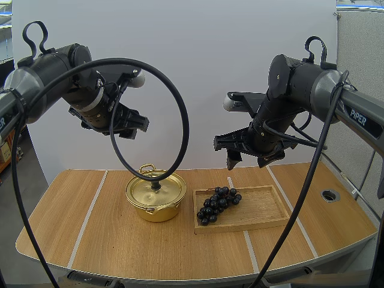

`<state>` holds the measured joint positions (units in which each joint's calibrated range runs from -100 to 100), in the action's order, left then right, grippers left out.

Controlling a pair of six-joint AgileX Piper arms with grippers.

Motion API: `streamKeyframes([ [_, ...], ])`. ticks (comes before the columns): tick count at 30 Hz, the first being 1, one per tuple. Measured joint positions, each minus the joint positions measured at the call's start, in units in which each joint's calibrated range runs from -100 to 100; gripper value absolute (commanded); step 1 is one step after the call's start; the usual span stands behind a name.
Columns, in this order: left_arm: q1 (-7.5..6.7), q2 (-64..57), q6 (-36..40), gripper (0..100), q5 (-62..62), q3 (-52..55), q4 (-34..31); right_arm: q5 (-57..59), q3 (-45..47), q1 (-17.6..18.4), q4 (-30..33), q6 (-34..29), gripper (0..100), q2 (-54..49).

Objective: Open the pot, put the grape inside, and close it

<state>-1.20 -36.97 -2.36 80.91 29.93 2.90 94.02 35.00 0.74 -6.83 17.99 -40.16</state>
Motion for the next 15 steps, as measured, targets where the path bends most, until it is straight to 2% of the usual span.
streamKeyframes([
  [5,0.00,1.3,-3.1,100,2.7,0.0,0.0,0.3,0.0,0.0,0.0,0.0,100,0.0],
  [7,0.00,3.2,-8.8,100,5.7,0.0,0.1,0.3,0.0,0.0,0.0,0.0,100,0.0],
  [12,0.00,5.6,-13.7,100,6.4,0.0,3.3,0.5,0.0,0.0,0.0,0.0,100,0.0],
  [15,0.00,8.5,-19.5,100,7.0,-0.2,5.5,0.5,0.0,0.0,0.0,0.0,100,0.0],
])
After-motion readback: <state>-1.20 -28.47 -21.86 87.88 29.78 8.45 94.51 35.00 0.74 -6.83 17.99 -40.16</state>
